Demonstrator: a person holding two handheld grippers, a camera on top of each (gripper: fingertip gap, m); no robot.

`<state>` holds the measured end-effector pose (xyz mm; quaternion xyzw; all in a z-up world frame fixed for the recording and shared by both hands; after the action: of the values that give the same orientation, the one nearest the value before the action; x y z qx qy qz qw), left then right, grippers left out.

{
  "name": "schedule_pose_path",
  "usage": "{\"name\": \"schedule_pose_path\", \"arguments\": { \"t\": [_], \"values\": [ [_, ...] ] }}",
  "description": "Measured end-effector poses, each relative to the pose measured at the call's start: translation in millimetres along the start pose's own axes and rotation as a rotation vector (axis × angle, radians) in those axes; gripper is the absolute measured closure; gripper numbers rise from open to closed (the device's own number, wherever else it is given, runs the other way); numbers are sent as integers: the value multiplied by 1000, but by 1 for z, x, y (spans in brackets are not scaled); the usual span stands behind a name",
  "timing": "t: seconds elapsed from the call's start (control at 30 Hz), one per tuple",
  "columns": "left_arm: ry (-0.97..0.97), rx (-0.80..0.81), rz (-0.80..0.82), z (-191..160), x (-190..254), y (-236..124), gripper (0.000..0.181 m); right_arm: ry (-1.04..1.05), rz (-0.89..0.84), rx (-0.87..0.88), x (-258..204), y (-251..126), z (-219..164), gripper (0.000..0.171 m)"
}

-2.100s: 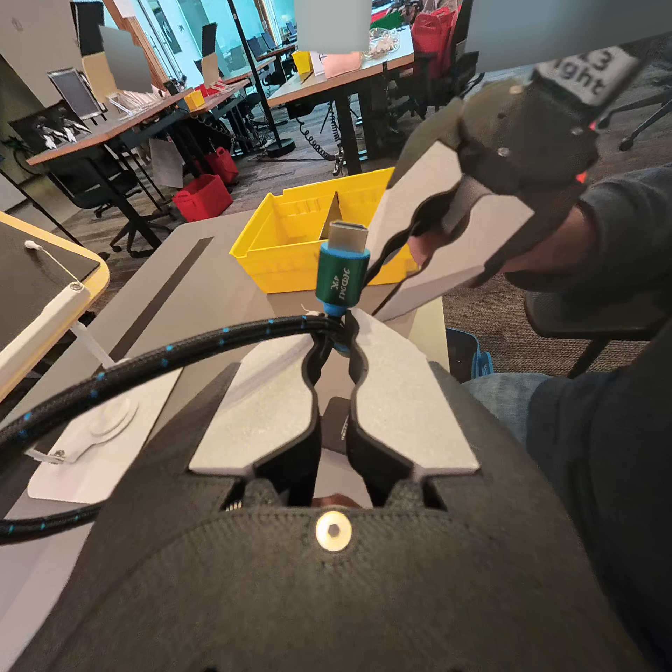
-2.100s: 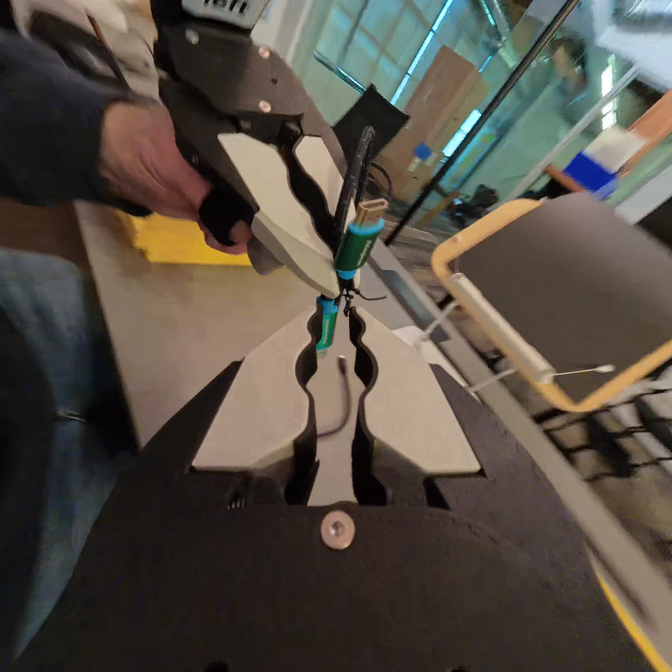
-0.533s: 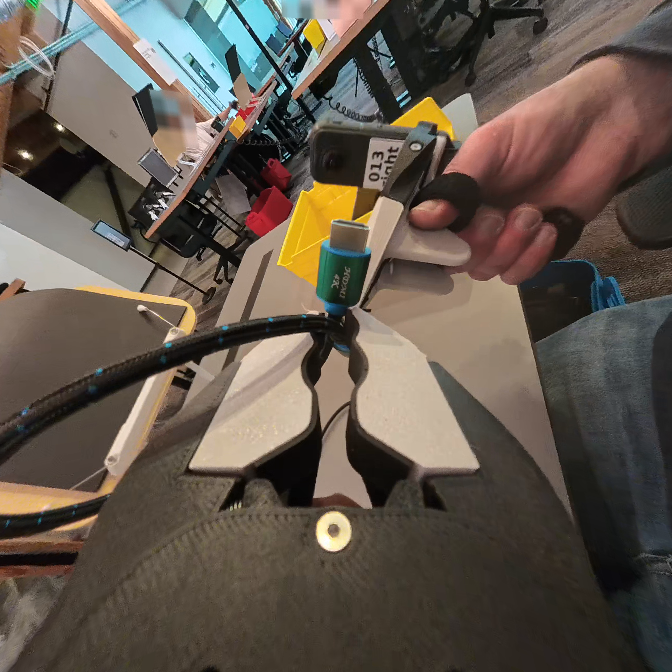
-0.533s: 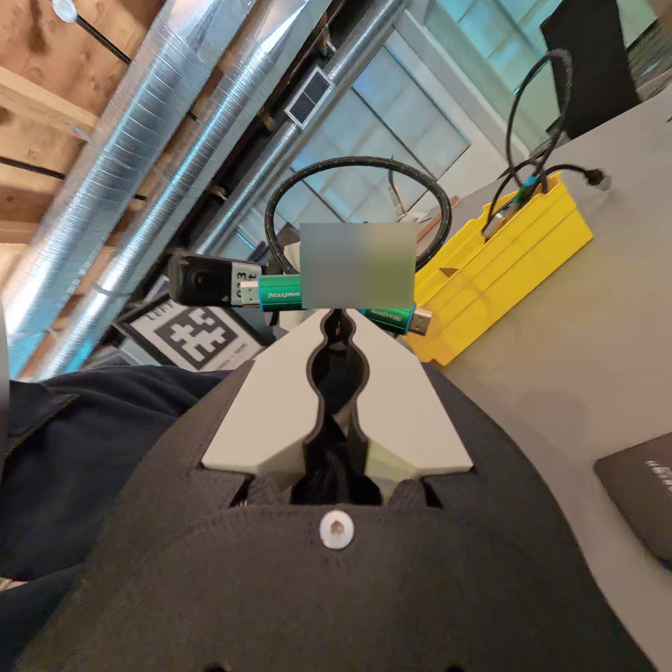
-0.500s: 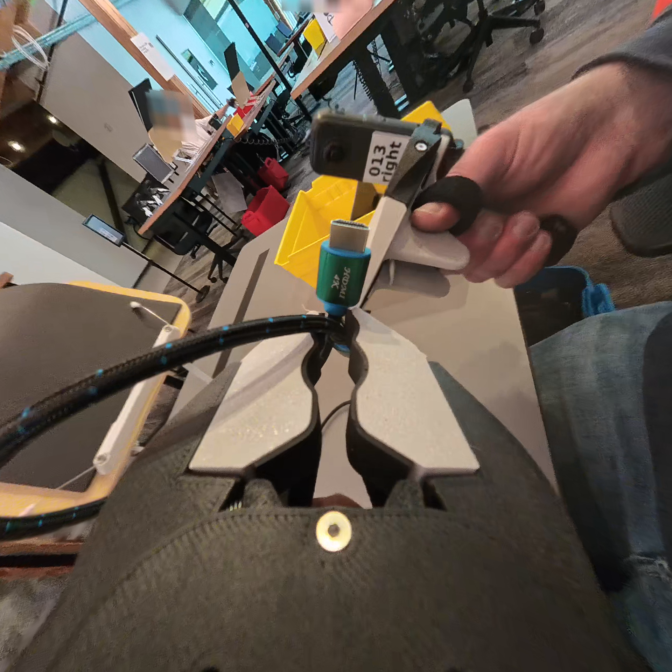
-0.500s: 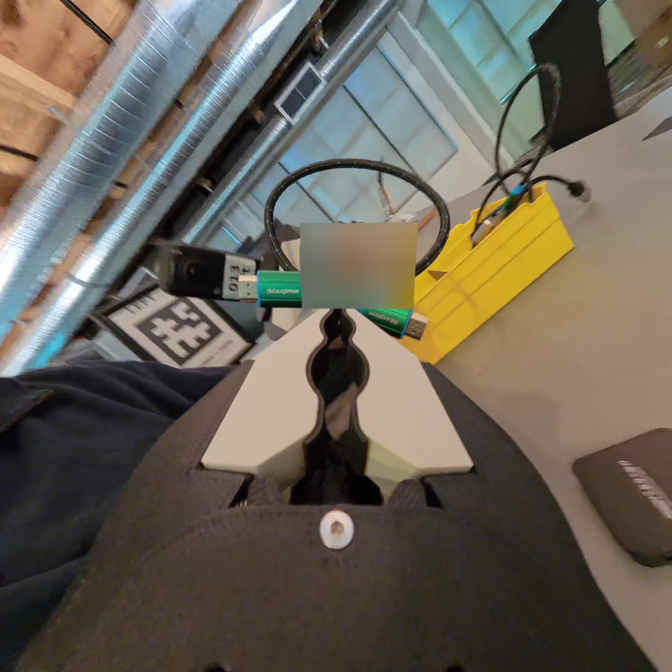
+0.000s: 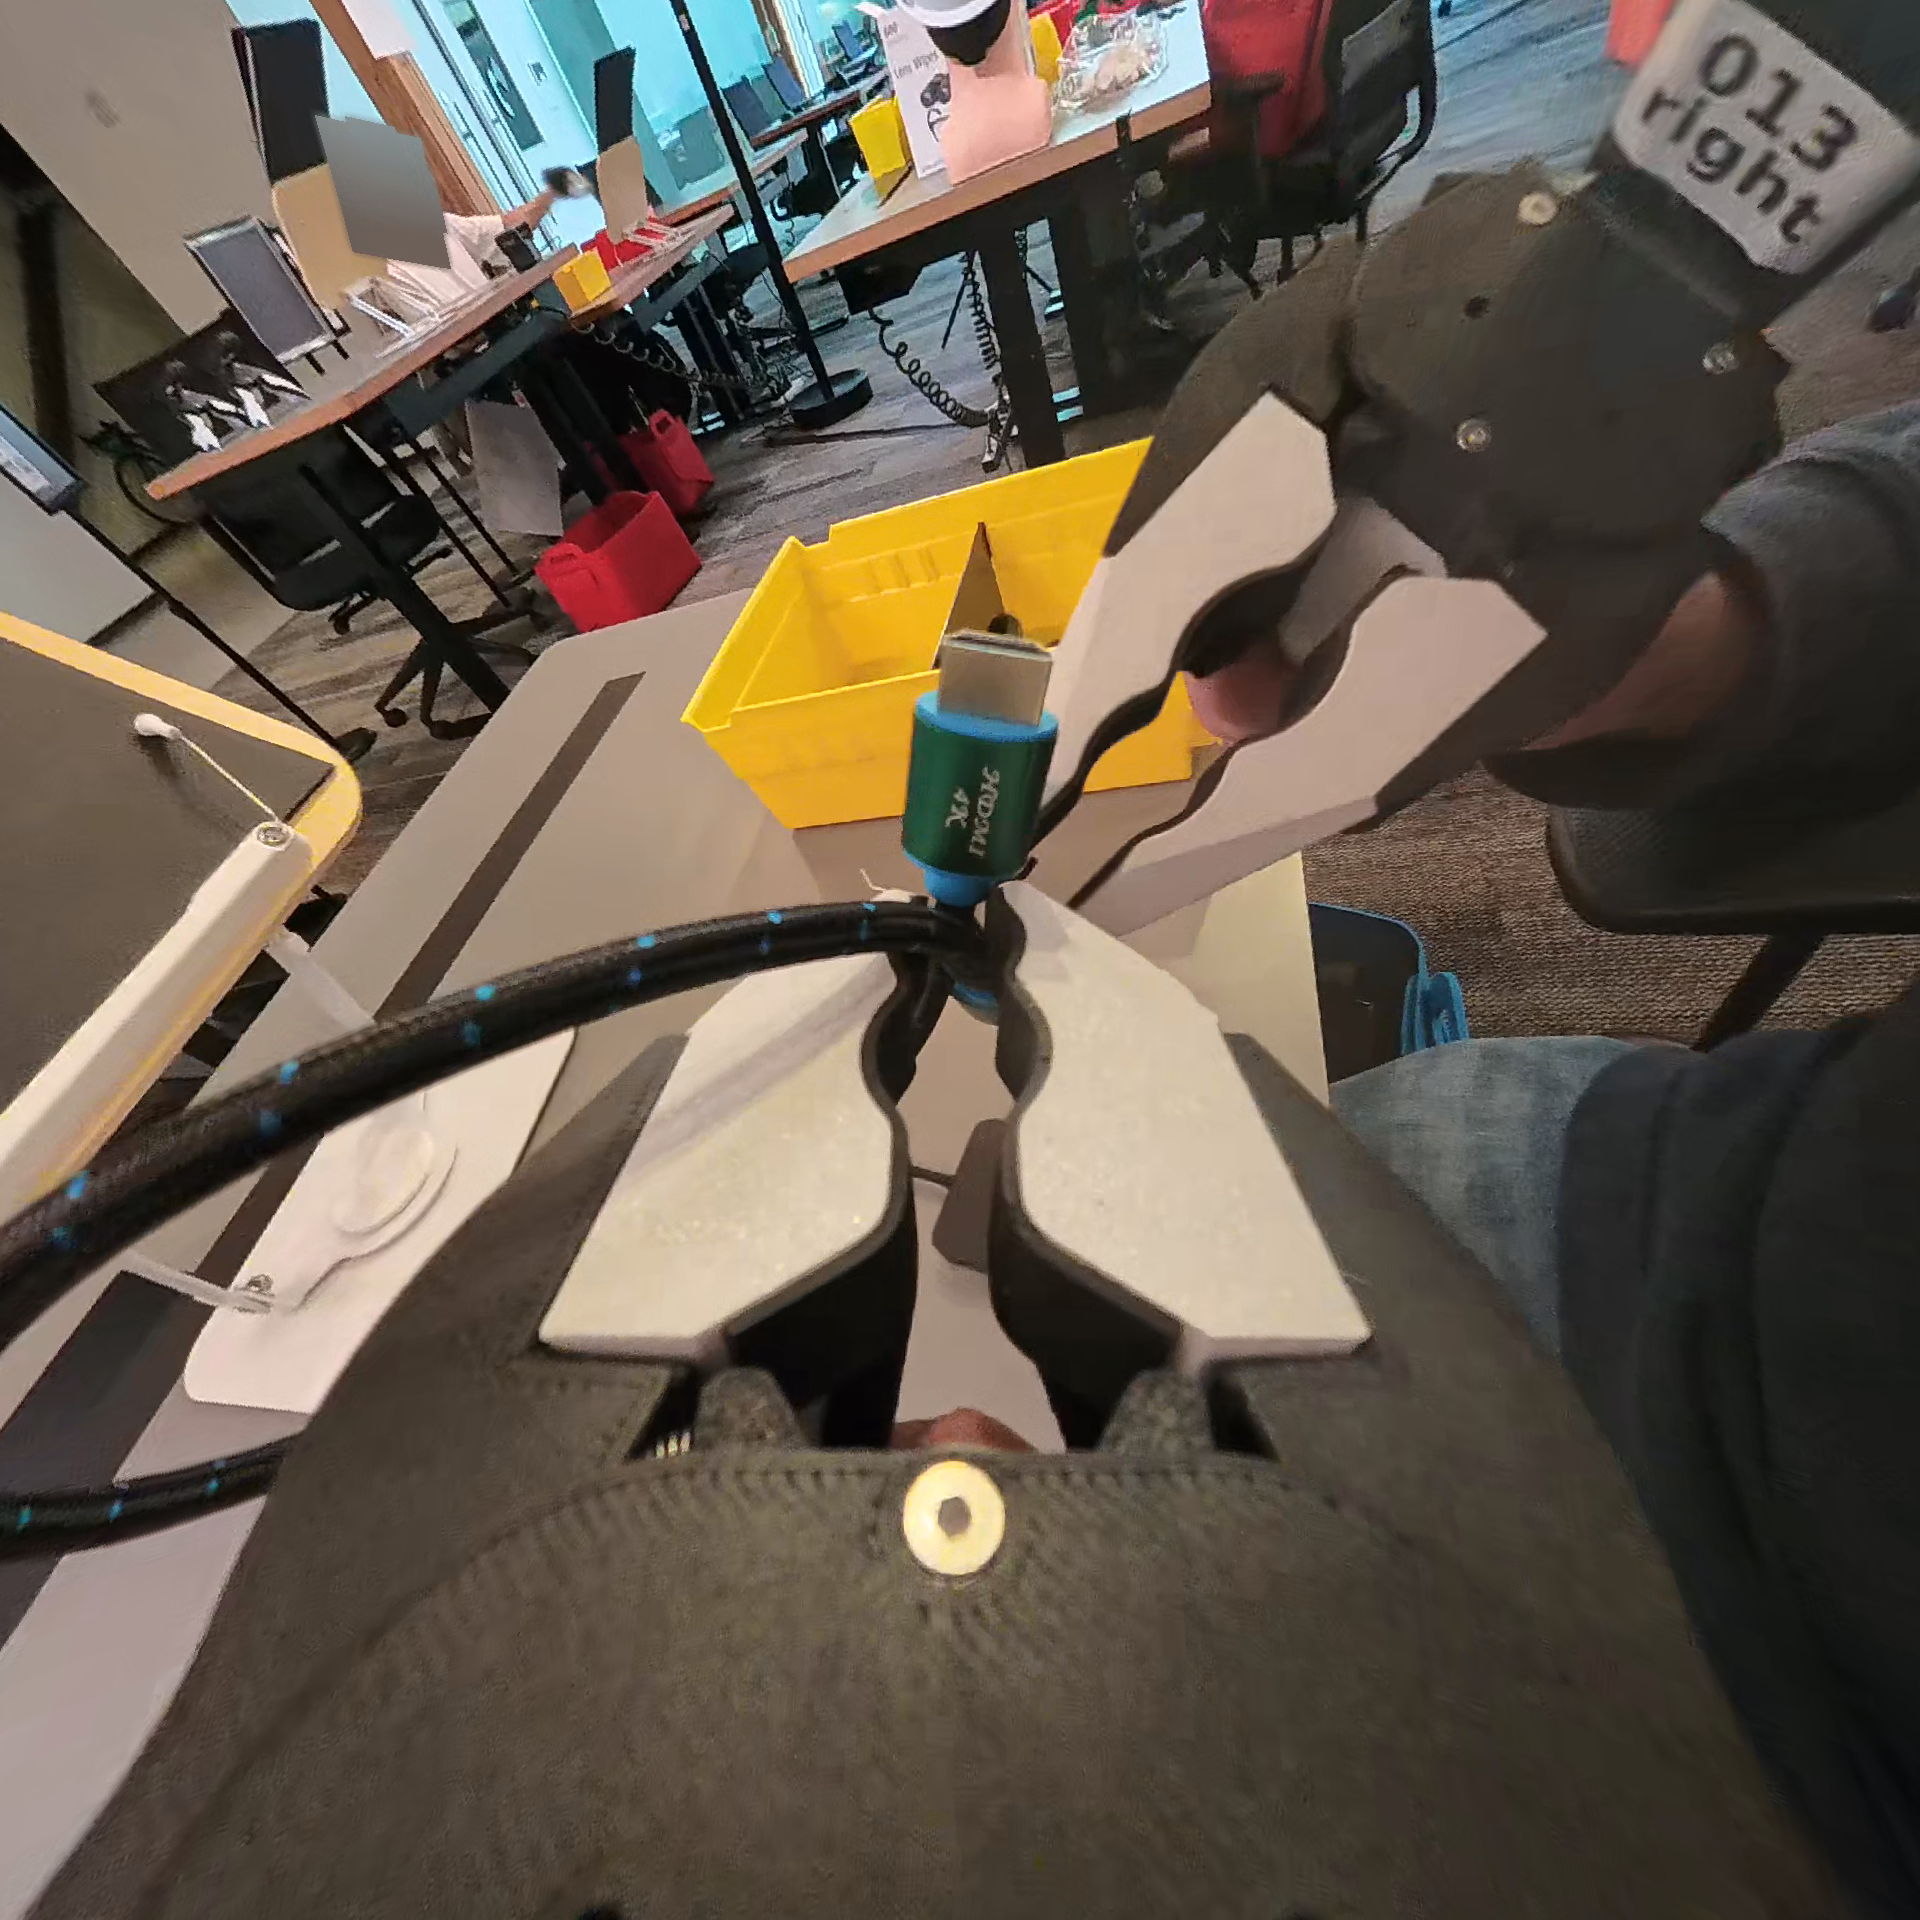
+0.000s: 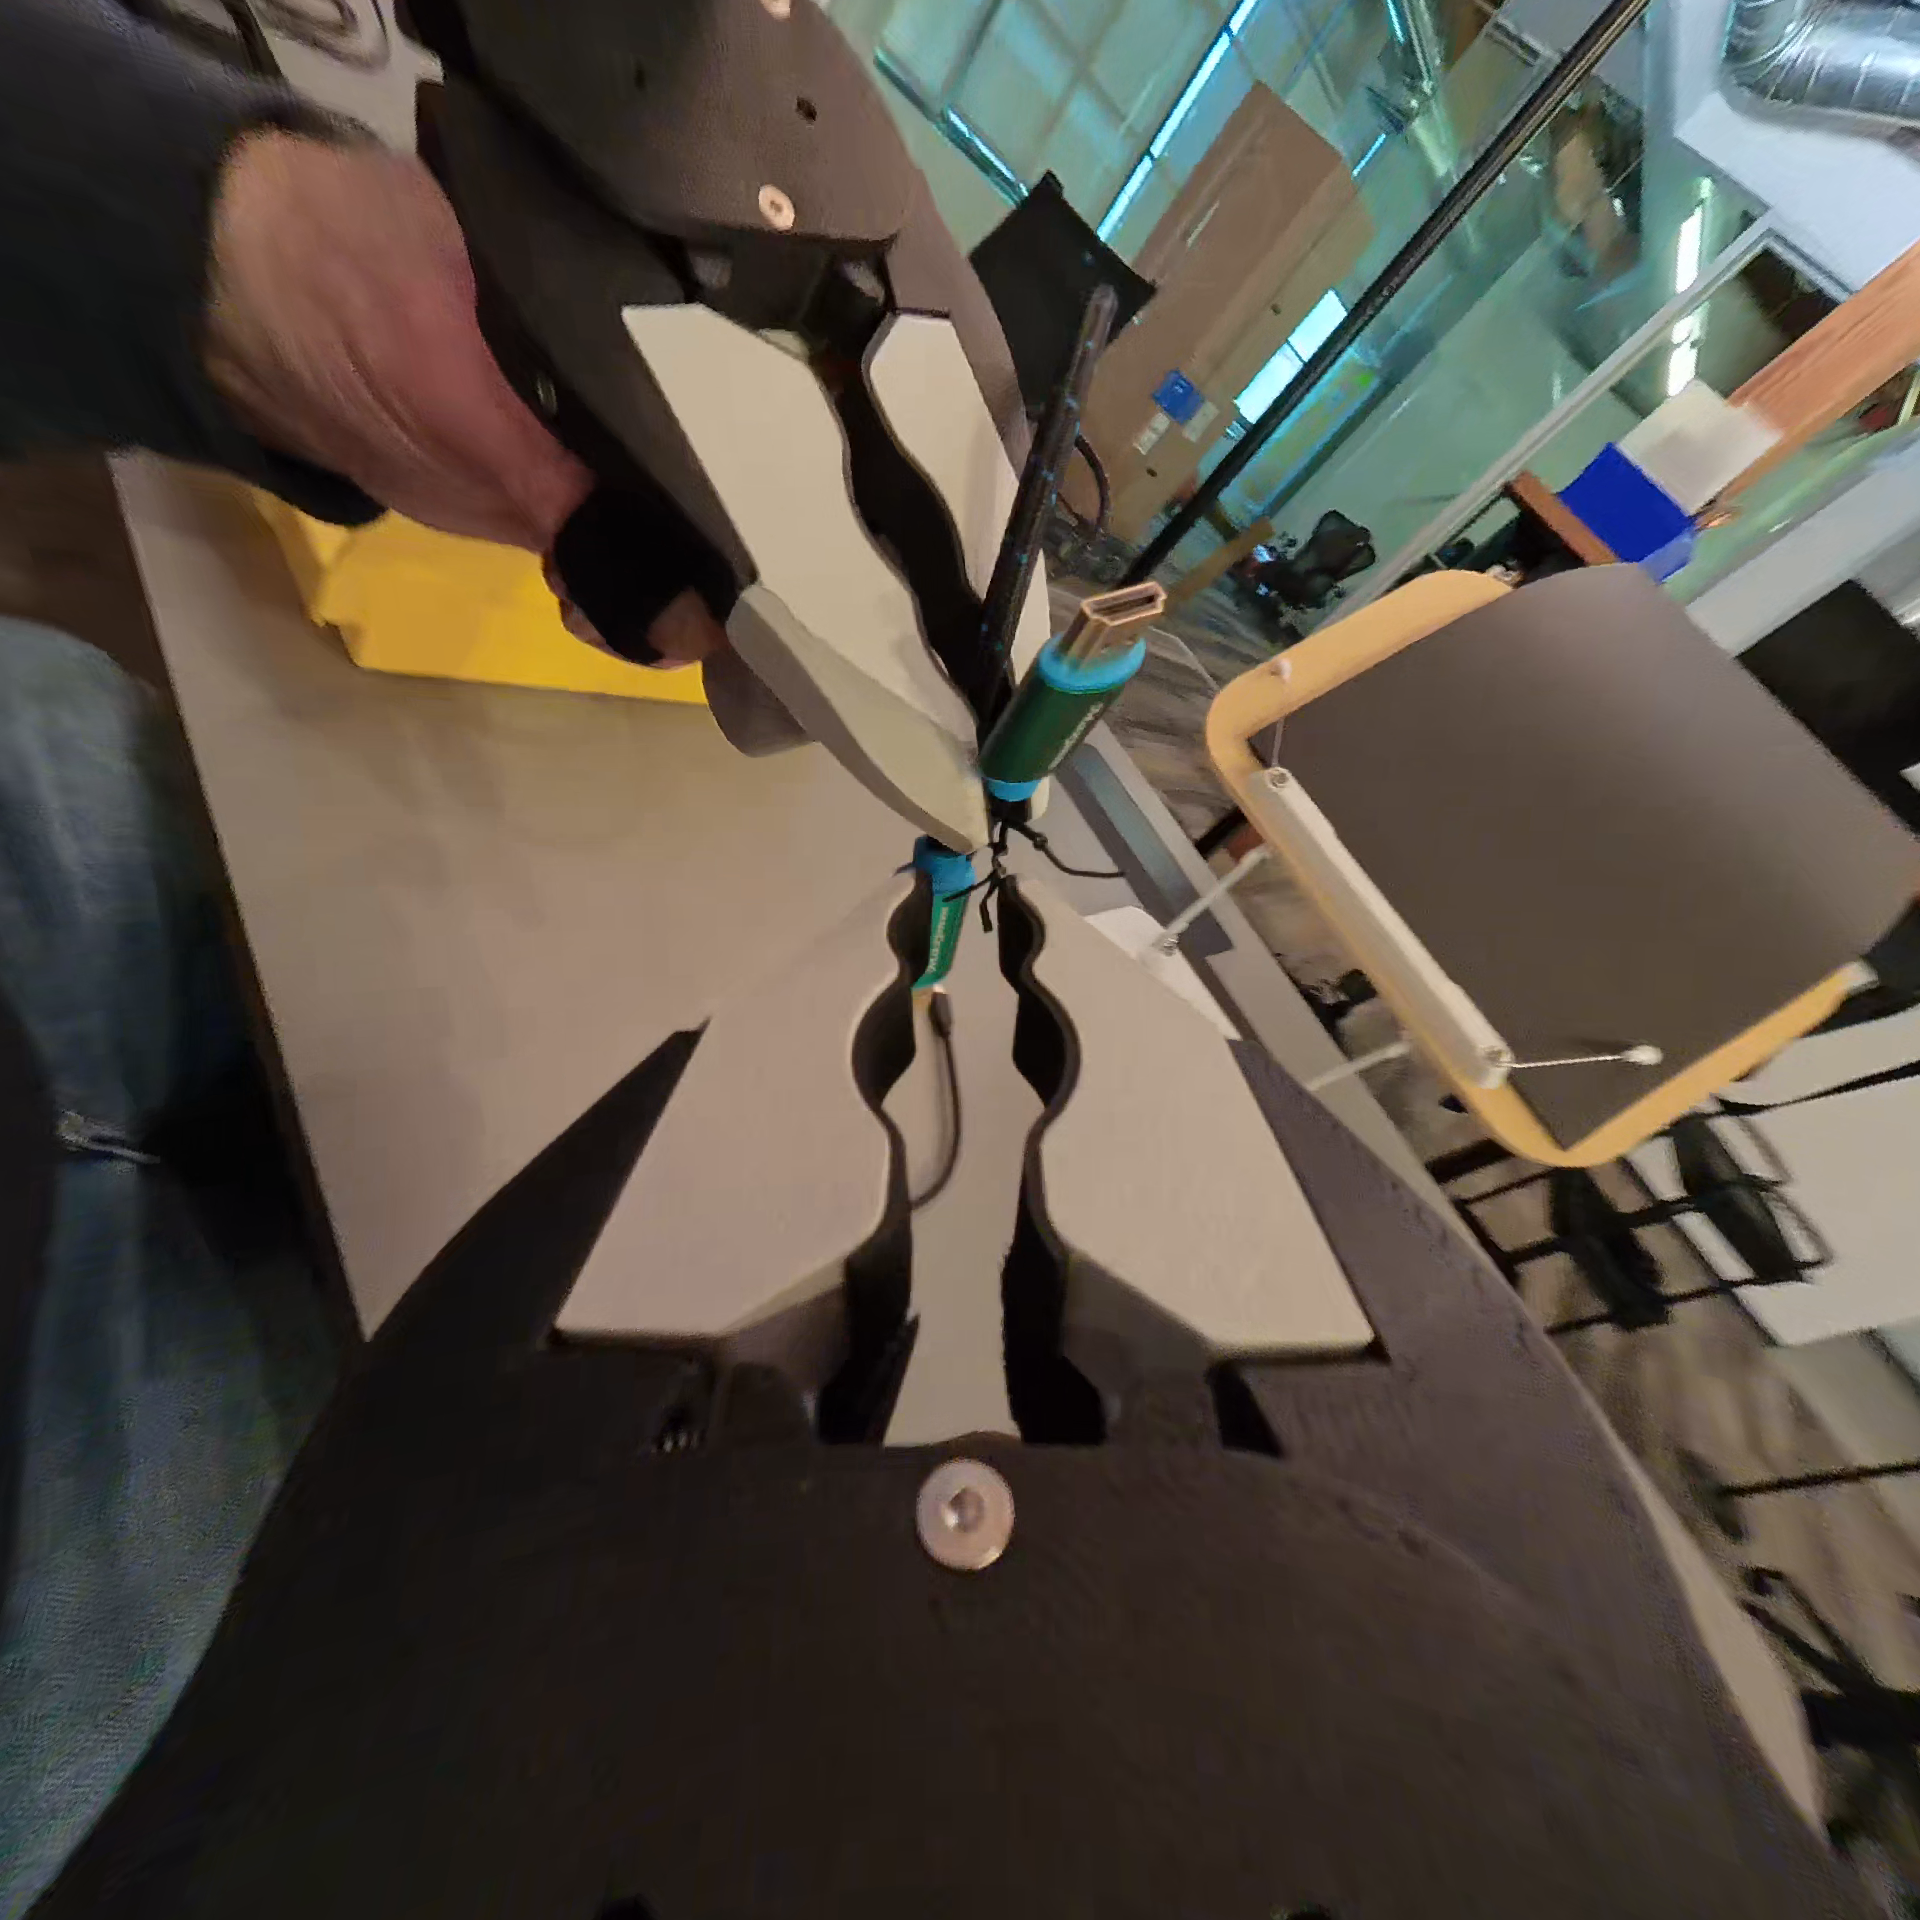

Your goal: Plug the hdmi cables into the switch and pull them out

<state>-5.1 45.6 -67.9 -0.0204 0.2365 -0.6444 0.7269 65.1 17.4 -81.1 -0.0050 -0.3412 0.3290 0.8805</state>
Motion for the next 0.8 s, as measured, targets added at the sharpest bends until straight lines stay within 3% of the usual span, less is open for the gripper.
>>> {"name": "schedule_pose_path", "arguments": {
  "t": [0.33,0.6,0.8],
  "values": [
    [4,-15,-7,-3,0,1,171,-130,-55,-61,-2,1,-3,170],
    [78,-2,17,0,4,0,171,539,308,146,10,-4,-9,171],
    [138,-36,35,-3,6,3,171,772,444,183,11,-4,-14,171]
  ]
}}
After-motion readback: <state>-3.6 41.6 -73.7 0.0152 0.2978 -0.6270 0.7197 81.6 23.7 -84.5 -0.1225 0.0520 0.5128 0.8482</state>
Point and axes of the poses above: each gripper's, where its closed fingertips meet, y out along the fingers, z out of its top, x = y × z across the jaws, the point moved 5 cm from there along -y, back along the fingers, and after that the axes turned 3 degrees about -x, right-handed, at the moved point
